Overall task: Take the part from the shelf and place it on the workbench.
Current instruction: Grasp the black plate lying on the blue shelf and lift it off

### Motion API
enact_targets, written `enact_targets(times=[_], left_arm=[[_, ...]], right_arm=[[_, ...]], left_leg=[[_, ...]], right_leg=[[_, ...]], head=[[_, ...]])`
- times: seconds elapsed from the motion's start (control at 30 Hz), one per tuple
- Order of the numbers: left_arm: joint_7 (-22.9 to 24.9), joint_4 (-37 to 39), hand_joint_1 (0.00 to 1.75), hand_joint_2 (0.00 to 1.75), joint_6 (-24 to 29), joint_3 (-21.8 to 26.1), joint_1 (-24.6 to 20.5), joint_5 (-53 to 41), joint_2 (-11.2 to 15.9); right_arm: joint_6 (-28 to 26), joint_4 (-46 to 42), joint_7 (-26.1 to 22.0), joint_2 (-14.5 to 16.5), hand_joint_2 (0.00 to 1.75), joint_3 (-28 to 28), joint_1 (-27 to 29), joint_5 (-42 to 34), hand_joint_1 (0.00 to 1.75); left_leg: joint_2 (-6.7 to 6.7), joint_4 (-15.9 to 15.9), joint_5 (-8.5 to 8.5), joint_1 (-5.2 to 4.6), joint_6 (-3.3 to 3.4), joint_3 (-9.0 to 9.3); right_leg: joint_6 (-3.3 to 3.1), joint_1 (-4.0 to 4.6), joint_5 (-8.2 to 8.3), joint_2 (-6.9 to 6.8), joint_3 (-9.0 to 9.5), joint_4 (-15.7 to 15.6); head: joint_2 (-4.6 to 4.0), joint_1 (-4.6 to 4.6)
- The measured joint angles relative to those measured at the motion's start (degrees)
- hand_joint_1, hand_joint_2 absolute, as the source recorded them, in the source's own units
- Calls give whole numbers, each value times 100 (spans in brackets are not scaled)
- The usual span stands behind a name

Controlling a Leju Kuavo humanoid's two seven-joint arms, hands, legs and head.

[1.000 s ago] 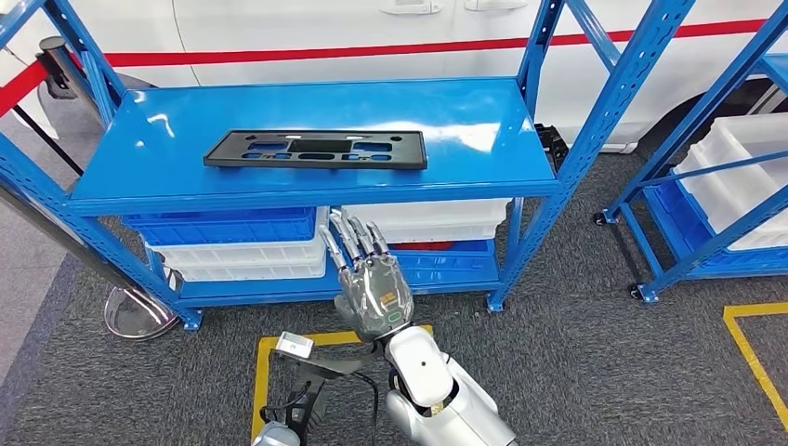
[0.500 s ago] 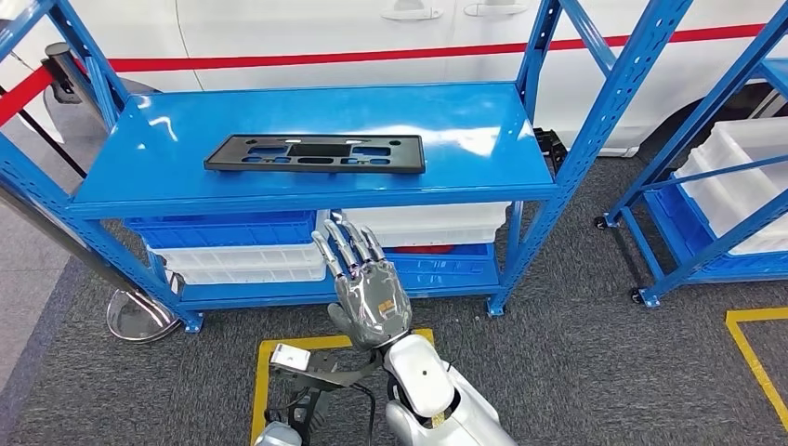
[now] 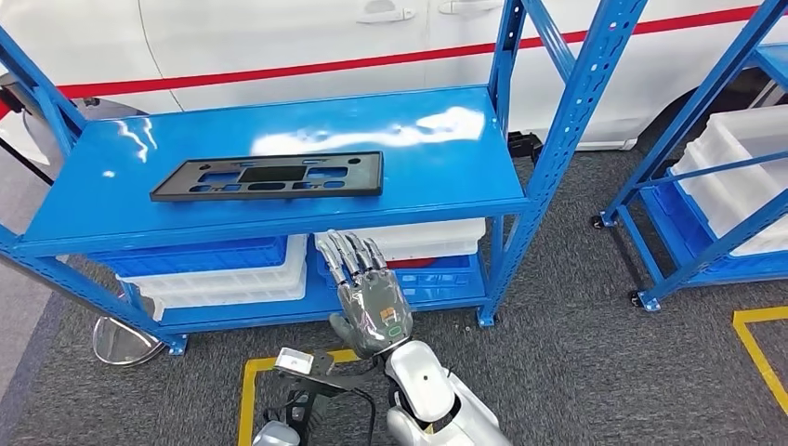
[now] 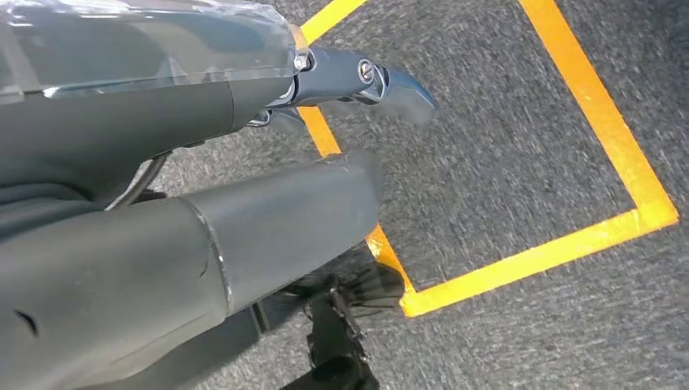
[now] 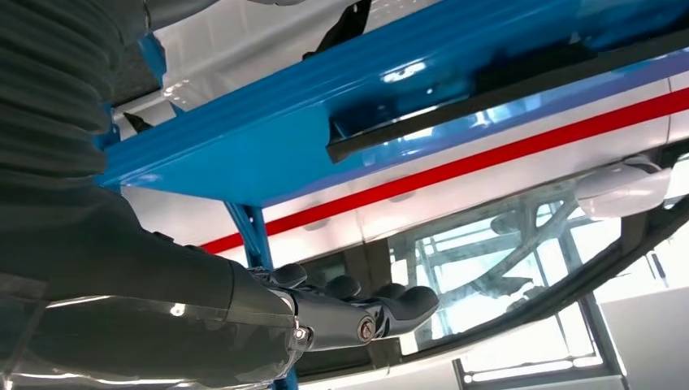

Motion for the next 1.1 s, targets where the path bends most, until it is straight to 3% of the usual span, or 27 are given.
enact_targets(times=[0.07,0.1,0.13,0.2,0.23,0.27,0.33,0.4,0.43,0.5,0.53,0.57,0.6,0.63,0.7,0.73,0.77,0.9,1.1], left_arm=[[2,2,0,0,0,4,6,1,2],[2,4,0,0,0,5,6,1,3],[2,5,0,0,0,6,8,1,4],[4,10,0,0,0,8,16,1,14],[8,13,0,0,0,10,22,1,19],[11,15,0,0,-1,13,26,0,22],[12,15,0,0,-3,16,23,-8,15],[3,15,0,0,-9,18,12,-16,6],[-2,15,0,0,-12,19,10,-19,2],[-7,15,0,0,-16,20,17,-20,2],[-11,16,0,0,-19,20,25,-20,2],[-16,17,0,0,-22,21,32,-20,3],[-23,19,0,0,-21,21,36,-20,4],[-30,21,0,0,-17,21,38,-21,4],[-32,32,0,0,-16,20,44,-52,1],[-19,38,0,0,-32,18,42,-82,-1],[6,44,0,0,-60,11,42,-125,-2],[145,47,0,0,-222,-74,16,-303,6],[196,48,0,0,-271,-161,-6,-360,7]], right_arm=[[1,2,0,-1,175,0,1,0,0],[1,2,0,-1,175,0,1,0,0],[1,2,0,-1,175,0,1,0,0],[3,7,0,-11,175,2,8,-1,0],[5,10,2,-15,175,3,15,-3,0],[7,13,3,-21,175,3,23,-4,0],[9,10,5,-25,175,3,30,-16,0],[9,6,7,-35,175,2,31,-40,0],[10,8,8,-43,175,2,37,-56,0],[10,16,8,-58,175,2,63,-89,0],[10,25,7,-69,175,2,81,-102,0],[10,33,7,-77,175,2,98,-111,0],[10,41,7,-85,175,2,110,-120,0],[12,48,7,-91,175,2,118,-131,0],[50,62,17,-104,175,2,125,-175,0],[99,72,34,-109,175,1,123,-198,0],[176,89,70,-111,175,-2,117,-208,0],[549,363,266,-21,175,-10,-83,-111,0],[633,724,329,108,175,-11,-284,-90,0]], left_leg=[[0,113,-227,-35,57,-324],[-1,-78,-163,-63,107,-366],[-3,-387,70,-99,179,-355],[-21,-1073,843,-199,323,-301],[-26,-1285,1116,-240,365,-263],[-33,-1407,1249,-266,385,-227],[-32,-1466,1166,-258,407,-76],[-36,-1519,1100,-230,454,82],[-36,-1532,1055,-221,469,146],[-37,-1534,941,-219,484,259],[-40,-1533,878,-219,482,324],[-46,-1531,815,-219,480,400],[-53,-1530,751,-221,477,485],[-58,-1529,686,-226,473,576],[-72,-1531,573,-232,452,723],[-80,-1534,524,-230,425,763],[-88,-1522,493,-228,399,772],[-91,-1571,430,-223,371,832],[-87,-1613,399,-221,336,865]], right_leg=[[-26,46,-148,24,192,-5],[-33,73,-229,35,304,-7],[-39,98,-315,42,419,-12],[-26,140,-483,58,611,-19],[-6,147,-558,68,679,-46],[20,151,-595,76,736,-50],[74,149,-581,69,800,12],[133,147,-526,39,645,416],[165,135,-581,26,450,730],[218,109,-891,17,-33,1316],[233,99,-1057,14,-239,1462],[239,97,-1119,11,-374,1457],[232,100,-1028,9,-435,1299],[208,110,-766,8,-427,995],[114,154,-85,13,-344,330],[59,182,137,21,-311,121],[13,199,255,29,-289,15],[54,201,295,49,-236,-44],[-3,207,251,53,-231,-37]], head=[[0,-9],[0,-13],[0,-19],[0,-3],[0,1],[0,4],[0,-11],[0,-4],[0,2],[0,3],[0,3],[0,3],[0,5],[0,5],[0,-3],[0,-3],[0,-4],[0,-15],[0,-15]])
